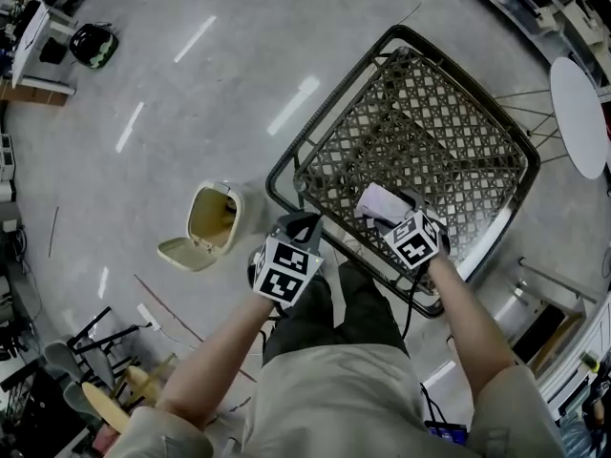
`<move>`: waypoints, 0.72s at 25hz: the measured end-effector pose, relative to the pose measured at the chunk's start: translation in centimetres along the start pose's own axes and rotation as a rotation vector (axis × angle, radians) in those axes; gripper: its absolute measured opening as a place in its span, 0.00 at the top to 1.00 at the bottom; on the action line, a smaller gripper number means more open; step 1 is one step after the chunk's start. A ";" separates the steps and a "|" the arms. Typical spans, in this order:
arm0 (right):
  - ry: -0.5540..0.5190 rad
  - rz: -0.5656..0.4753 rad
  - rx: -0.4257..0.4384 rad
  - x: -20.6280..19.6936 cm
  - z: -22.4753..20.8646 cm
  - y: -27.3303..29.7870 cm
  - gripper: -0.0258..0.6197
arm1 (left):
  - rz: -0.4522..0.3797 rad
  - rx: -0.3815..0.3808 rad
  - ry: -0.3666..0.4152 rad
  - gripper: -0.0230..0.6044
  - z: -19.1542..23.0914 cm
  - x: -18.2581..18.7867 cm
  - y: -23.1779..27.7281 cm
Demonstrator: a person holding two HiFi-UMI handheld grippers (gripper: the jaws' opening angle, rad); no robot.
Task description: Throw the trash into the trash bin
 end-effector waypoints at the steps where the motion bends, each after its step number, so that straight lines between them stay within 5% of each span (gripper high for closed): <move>1: -0.014 0.010 -0.002 0.0 -0.1 0.2 0.37 | 0.002 -0.001 -0.004 0.96 0.0 -0.1 0.1; 18: 0.051 0.036 0.032 1.9 -0.3 -0.2 0.48 | -0.006 0.043 -0.042 0.96 1.0 -0.6 -1.7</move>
Point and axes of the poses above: the fingertips, and each gripper's own axes: y forward along the fingers, z to its left, x out of its top, the point moved 6 cm from there along -y, backward along the fingers, and after that the axes turned 13 degrees about y, right-handed, at the moved point
